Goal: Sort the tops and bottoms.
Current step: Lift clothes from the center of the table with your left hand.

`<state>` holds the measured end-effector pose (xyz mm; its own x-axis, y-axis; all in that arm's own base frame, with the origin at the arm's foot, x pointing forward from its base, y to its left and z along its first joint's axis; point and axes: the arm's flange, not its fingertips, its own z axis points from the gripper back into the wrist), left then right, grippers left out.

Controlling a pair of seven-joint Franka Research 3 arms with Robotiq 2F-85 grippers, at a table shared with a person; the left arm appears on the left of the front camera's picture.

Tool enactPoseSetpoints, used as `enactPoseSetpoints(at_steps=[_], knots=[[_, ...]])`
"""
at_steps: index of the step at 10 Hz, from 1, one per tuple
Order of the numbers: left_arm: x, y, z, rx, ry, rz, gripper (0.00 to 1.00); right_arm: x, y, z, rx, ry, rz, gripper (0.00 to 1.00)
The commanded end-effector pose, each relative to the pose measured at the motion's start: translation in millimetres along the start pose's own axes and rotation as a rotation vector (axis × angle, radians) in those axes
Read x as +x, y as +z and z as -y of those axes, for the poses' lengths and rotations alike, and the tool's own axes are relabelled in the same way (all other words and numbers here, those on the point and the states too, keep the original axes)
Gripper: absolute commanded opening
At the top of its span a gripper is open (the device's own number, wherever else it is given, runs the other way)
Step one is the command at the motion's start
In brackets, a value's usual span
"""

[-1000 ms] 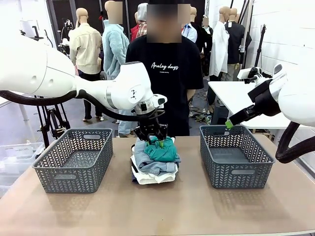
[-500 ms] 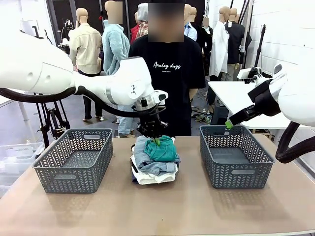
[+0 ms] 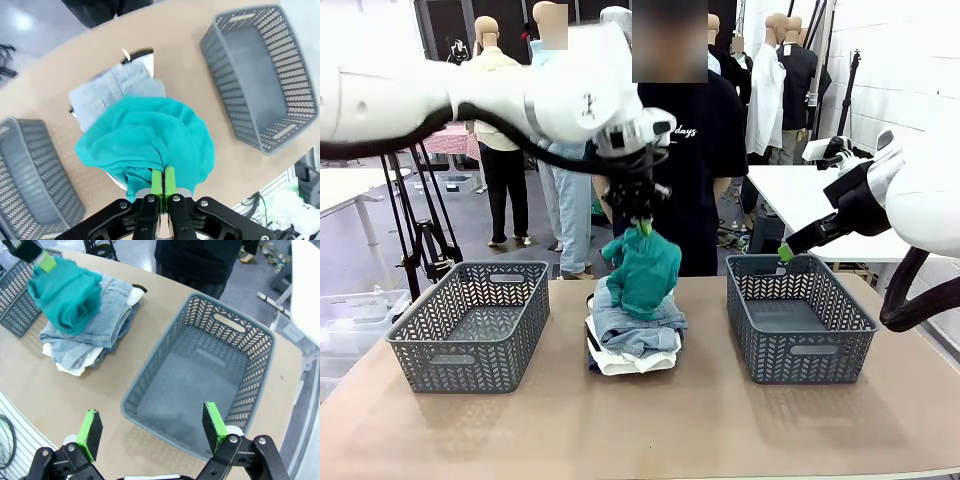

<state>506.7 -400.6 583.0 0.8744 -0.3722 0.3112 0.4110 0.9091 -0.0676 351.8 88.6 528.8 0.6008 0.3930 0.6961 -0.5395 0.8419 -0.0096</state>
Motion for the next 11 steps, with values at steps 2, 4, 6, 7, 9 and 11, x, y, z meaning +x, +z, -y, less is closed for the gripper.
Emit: enactPoseSetpoints(at_steps=[2, 4, 6, 7, 9, 11], knots=[[11, 49, 38, 0.163, -0.092, 0.088, 0.00, 0, -2, 1, 0.012, 0.001, 0.006, 1.00], [12, 80, 54, 0.220, -0.126, 0.141, 0.00, 0, -2, 1, 0.012, 0.001, 0.006, 1.00], [5, 104, 56, 0.228, -0.112, 0.185, 0.00, 0, -2, 1, 0.012, 0.001, 0.006, 1.00], [-1, 117, 52, 0.235, -0.104, 0.226, 0.00, 0, -2, 1, 0.012, 0.001, 0.006, 1.00], [3, 107, 53, 0.207, -0.142, 0.188, 0.00, 0, -2, 1, 0.012, 0.001, 0.006, 1.00], [3, 107, 53, 0.207, -0.142, 0.188, 0.00, 0, -2, 1, 0.012, 0.001, 0.006, 1.00]])
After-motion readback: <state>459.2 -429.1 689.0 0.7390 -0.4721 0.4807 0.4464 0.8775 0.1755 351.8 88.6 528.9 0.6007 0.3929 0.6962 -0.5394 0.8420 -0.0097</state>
